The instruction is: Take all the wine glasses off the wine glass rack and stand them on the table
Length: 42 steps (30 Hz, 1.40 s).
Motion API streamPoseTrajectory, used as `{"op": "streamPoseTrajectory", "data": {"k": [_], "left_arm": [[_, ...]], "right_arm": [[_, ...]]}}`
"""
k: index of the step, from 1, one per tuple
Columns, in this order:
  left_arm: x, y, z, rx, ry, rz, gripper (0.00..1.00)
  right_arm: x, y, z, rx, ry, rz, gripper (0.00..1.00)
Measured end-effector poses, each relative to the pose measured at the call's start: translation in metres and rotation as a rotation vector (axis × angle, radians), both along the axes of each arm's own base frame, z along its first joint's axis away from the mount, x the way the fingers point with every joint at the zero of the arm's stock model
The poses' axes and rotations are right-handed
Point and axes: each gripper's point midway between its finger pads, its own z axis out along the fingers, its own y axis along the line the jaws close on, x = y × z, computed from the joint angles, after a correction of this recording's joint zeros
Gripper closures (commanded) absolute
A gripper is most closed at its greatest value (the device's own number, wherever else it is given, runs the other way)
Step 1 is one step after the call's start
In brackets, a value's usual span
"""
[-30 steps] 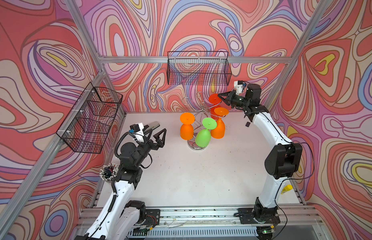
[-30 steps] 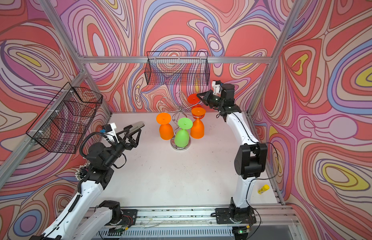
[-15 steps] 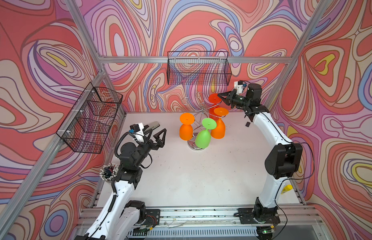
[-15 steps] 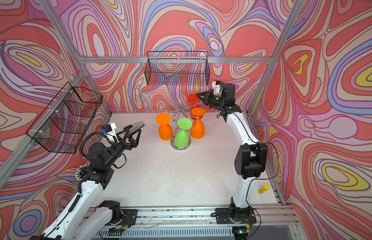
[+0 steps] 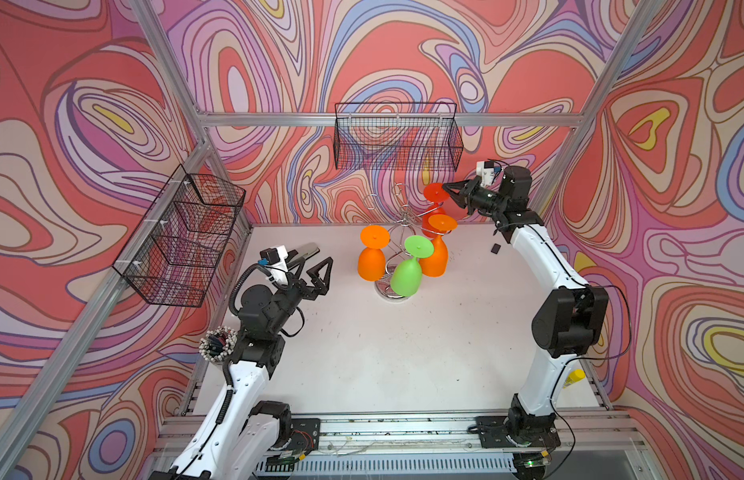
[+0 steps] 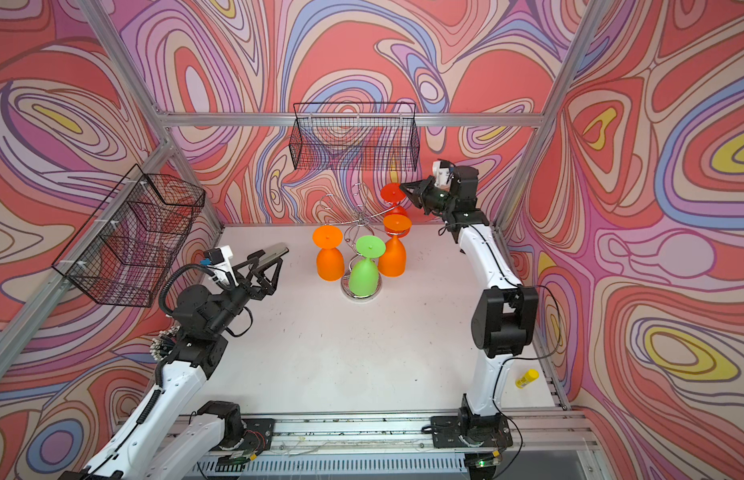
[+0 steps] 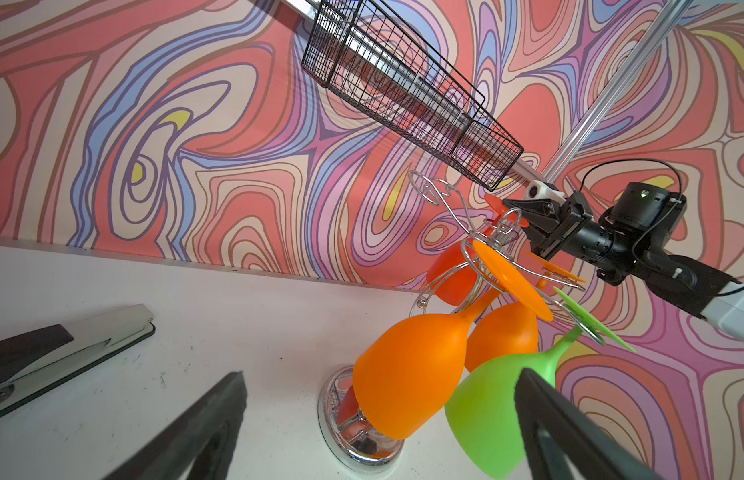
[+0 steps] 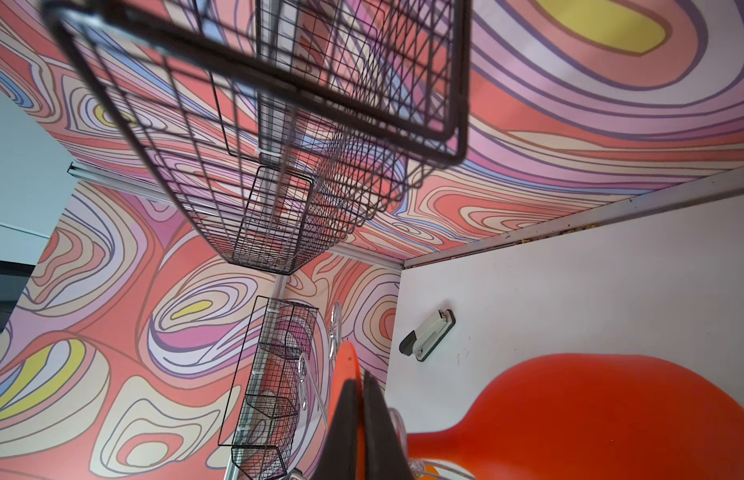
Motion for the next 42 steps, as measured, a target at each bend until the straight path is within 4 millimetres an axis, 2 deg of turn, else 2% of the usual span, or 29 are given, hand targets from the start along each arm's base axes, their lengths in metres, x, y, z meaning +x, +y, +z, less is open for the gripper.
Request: {"op": "streamPoseTrajectory", "data": {"k": [6,17,42], "left_arm": [[0.000,0.000,0.000,0.000,0.000,0.000,0.00],[0.000,0.000,0.000,0.000,0.000,0.000,0.00],[0.000,0.000,0.000,0.000,0.000,0.000,0.00]], "right_arm": [[-0.004,-0.002,-0.010,-0.001,0.025,-0.003,1.00],[-0.017,-0.006,0.012,0.002,-0.021,-0.009,1.00],[-0.034,-0.004,0.015,0.016,-0.021,0.012,1.00]]}}
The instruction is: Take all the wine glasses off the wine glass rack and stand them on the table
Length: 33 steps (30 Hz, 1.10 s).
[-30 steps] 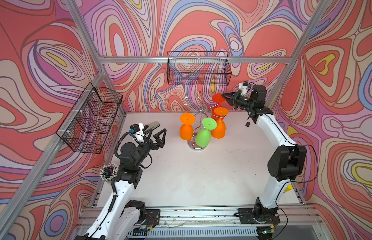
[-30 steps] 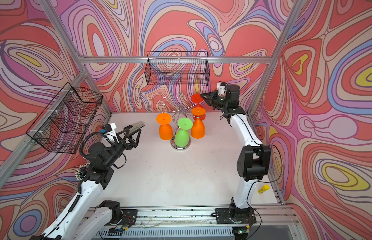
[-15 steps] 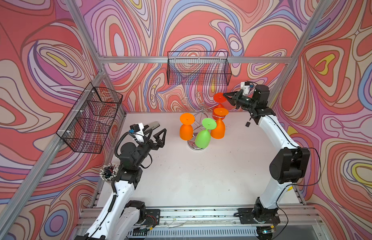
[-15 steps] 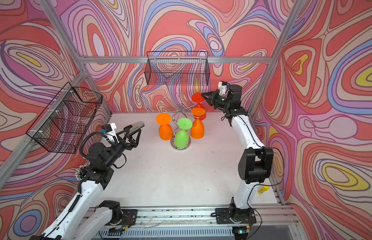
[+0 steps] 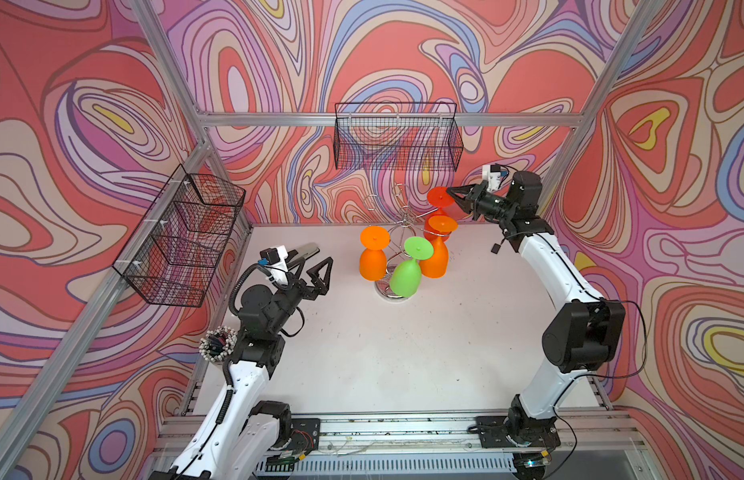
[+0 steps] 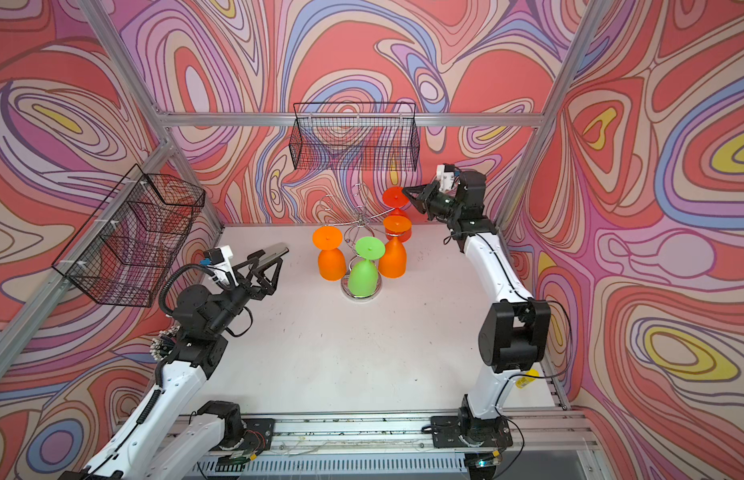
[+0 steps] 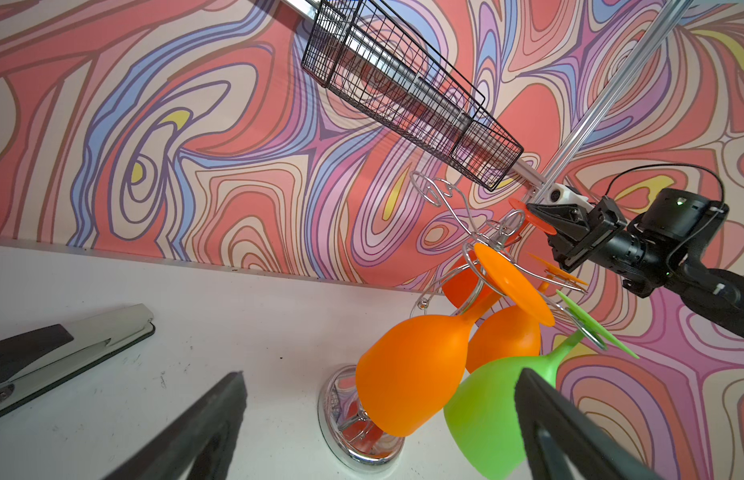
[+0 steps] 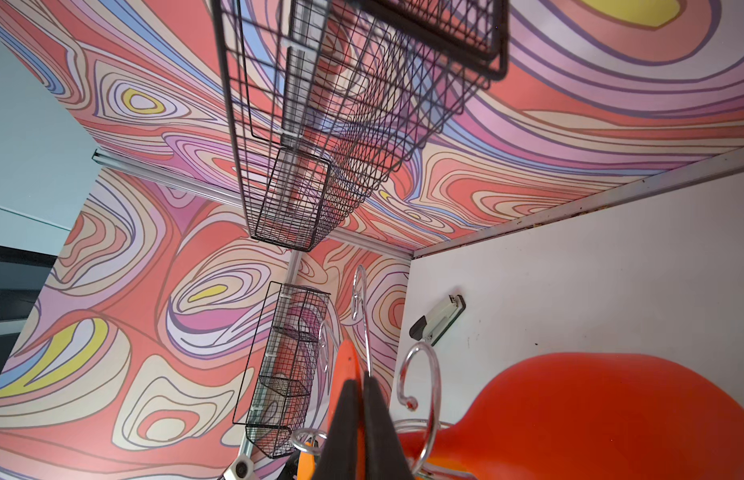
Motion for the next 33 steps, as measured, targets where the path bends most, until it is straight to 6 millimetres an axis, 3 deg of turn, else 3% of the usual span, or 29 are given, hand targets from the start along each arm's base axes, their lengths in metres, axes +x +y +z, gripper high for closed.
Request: {"op": "streamPoseTrajectory", "data": {"k": [14,33], "left_arm": [[0.000,0.000,0.000,0.000,0.000,0.000,0.00],[0.001,0.000,-0.001,0.000,0.002,0.000,0.00]], "right_arm": [[-0.002,0.003,0.001,0.015,0.006,0.013,1.00],[-0.006,0.026,0.009,0.019,-0.007,0.062,1.00]]}}
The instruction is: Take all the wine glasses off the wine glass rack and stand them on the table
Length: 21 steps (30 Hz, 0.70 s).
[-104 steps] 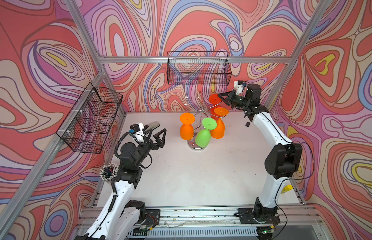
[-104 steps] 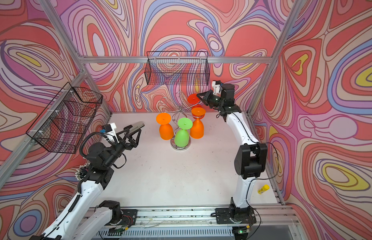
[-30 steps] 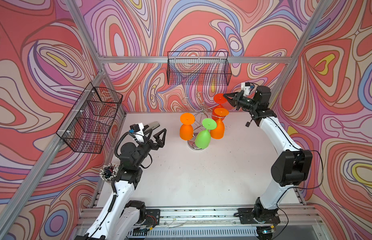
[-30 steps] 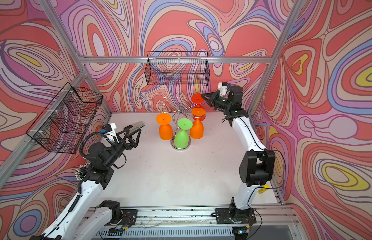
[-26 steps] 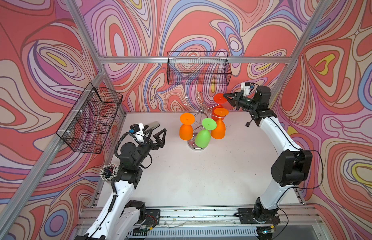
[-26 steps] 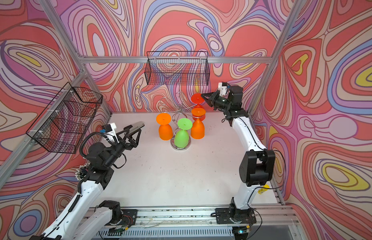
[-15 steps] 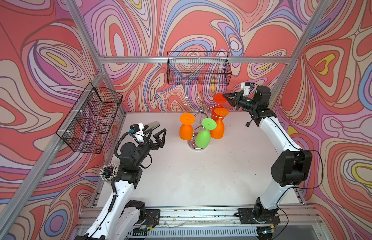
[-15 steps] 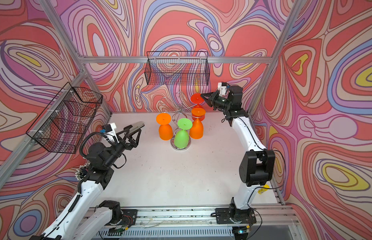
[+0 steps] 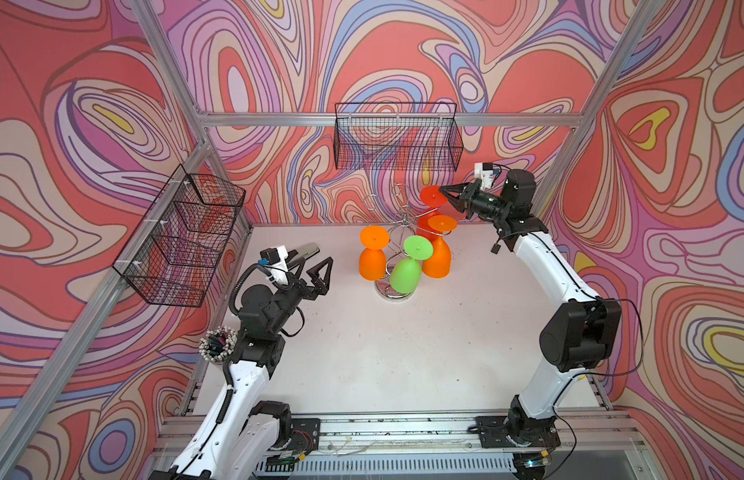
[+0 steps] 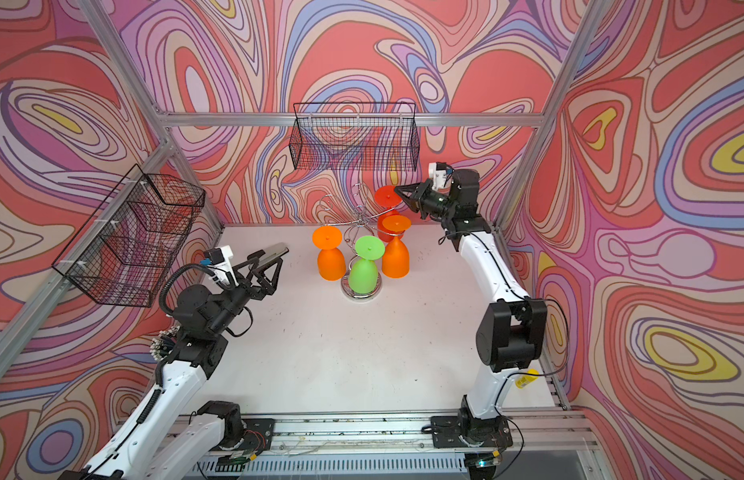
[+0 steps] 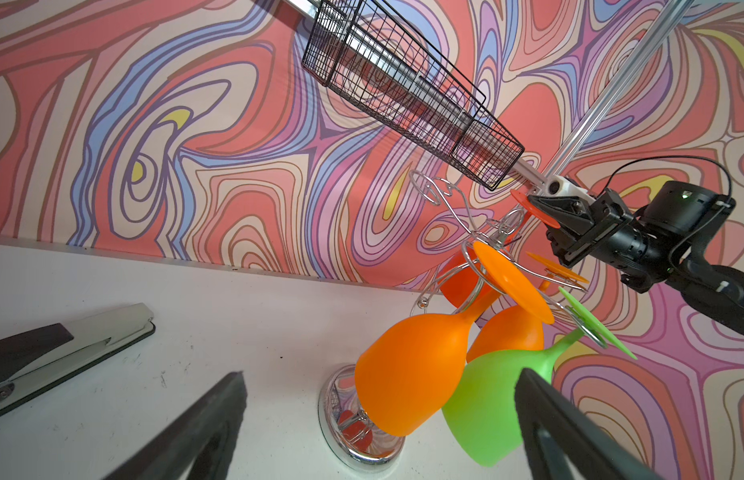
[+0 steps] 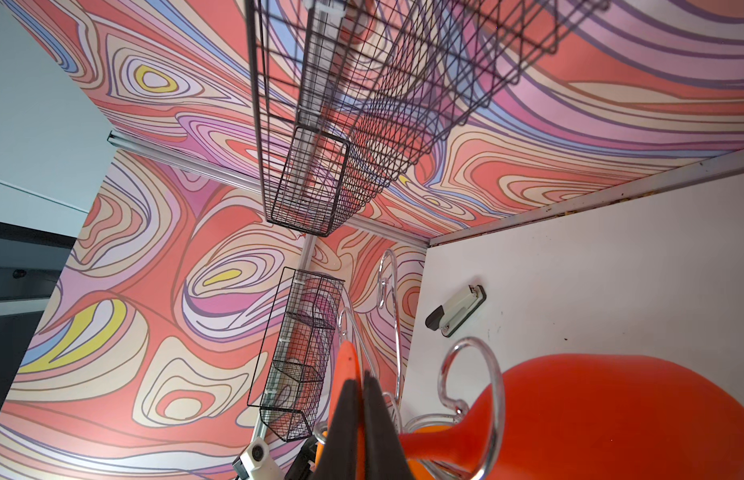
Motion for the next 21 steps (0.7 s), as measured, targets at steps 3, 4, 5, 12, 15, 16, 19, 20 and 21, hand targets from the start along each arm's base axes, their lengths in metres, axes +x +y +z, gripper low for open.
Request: {"op": "streamPoseTrajectory", "data": {"k": [3,4,5,12,15,16,19,20,21], "left_arm": [[0.000,0.000,0.000,0.000,0.000,0.000,0.00],[0.000,0.000,0.000,0.000,0.000,0.000,0.00],[0.000,0.000,0.000,0.000,0.000,0.000,0.00],[0.000,0.000,0.000,0.000,0.000,0.000,0.00],[0.000,0.000,0.000,0.000,0.000,0.000,0.00],[0.000,0.000,0.000,0.000,0.000,0.000,0.00],[0.000,0.000,0.000,0.000,0.000,0.000,0.00],[0.000,0.000,0.000,0.000,0.000,0.000,0.00],[0.000,0.000,0.000,0.000,0.000,0.000,0.00]], "right_arm": [[0.002,0.002,0.000,0.000,-0.003,0.003,1.00],[0.002,0.003,0.000,0.000,-0.001,0.004,1.00],[0.003,0.003,0.000,0.000,-0.001,0.006,1.00],[0.006,0.007,-0.001,0.006,0.003,0.010,1.00],[0.008,0.009,-0.002,0.008,0.001,0.013,1.00],[0.009,0.010,-0.002,0.008,0.000,0.014,1.00],[0.010,0.012,-0.005,0.009,0.007,0.018,1.00],[0.011,0.013,-0.006,0.009,0.008,0.020,1.00],[0.011,0.015,-0.008,0.009,0.013,0.022,1.00]]}}
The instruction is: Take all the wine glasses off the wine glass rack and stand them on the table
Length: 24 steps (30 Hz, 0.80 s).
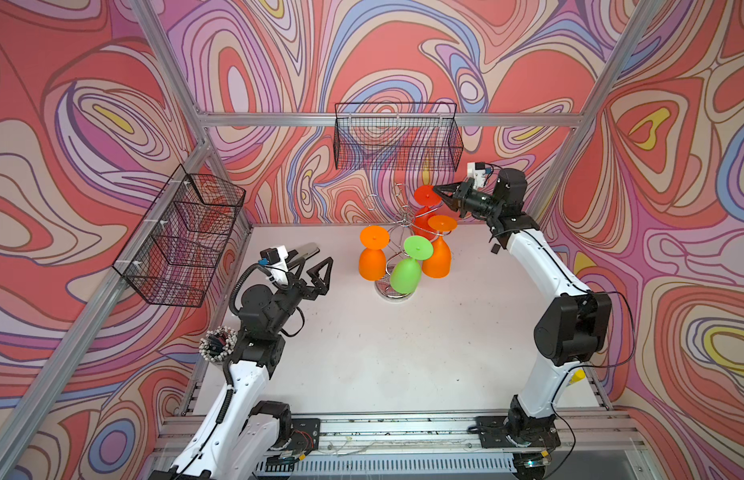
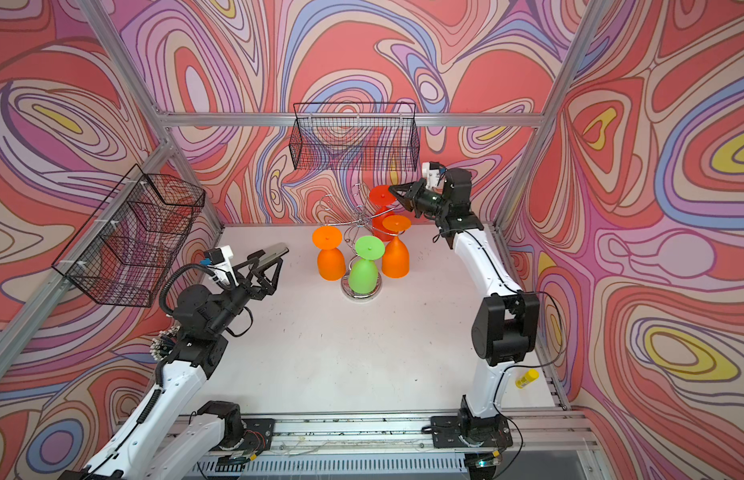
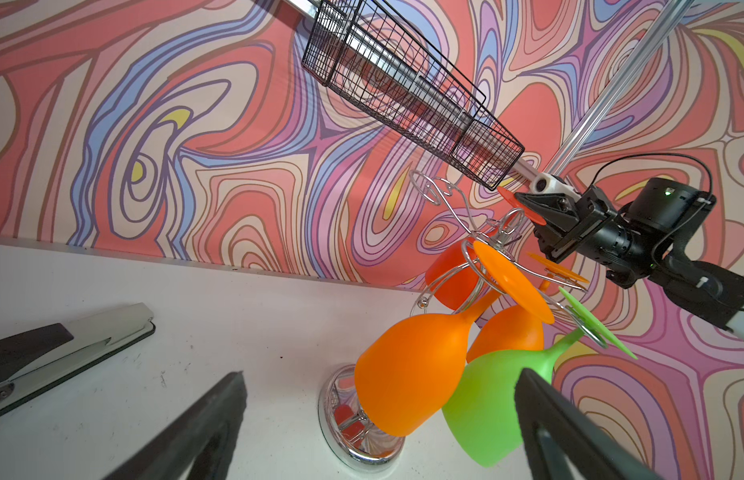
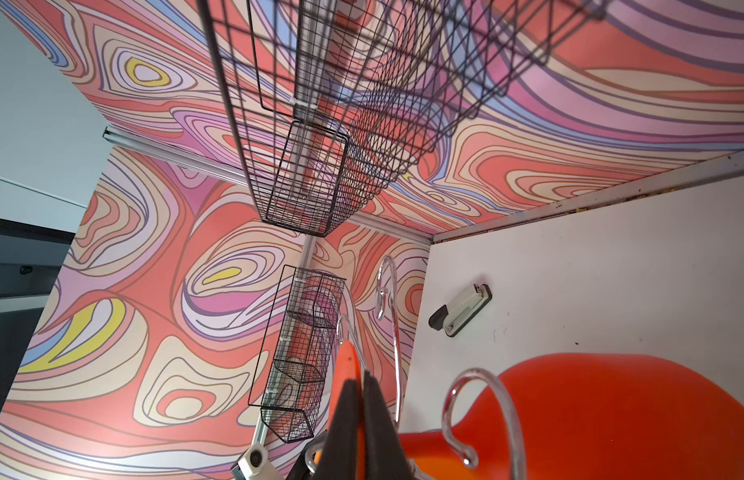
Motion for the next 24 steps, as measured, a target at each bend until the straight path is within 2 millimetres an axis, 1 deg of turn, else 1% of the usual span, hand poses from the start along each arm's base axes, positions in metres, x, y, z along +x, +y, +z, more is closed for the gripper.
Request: {"op": "streamPoseTrajectory", "data": {"k": [5,16,24], "left_arm": [[0.000,0.000,0.000,0.000,0.000,0.000,0.00],[0.000,0.000,0.000,0.000,0.000,0.000,0.00],[0.000,0.000,0.000,0.000,0.000,0.000,0.00]], "right_arm": [[0.003,0.004,-0.004,0.004,0.003,0.005,1.00],[0.007,0.002,-0.002,0.005,-0.020,-0.015,1.00],[0.014,0.002,-0.013,0.000,-0.004,-0.024,1.00]]}}
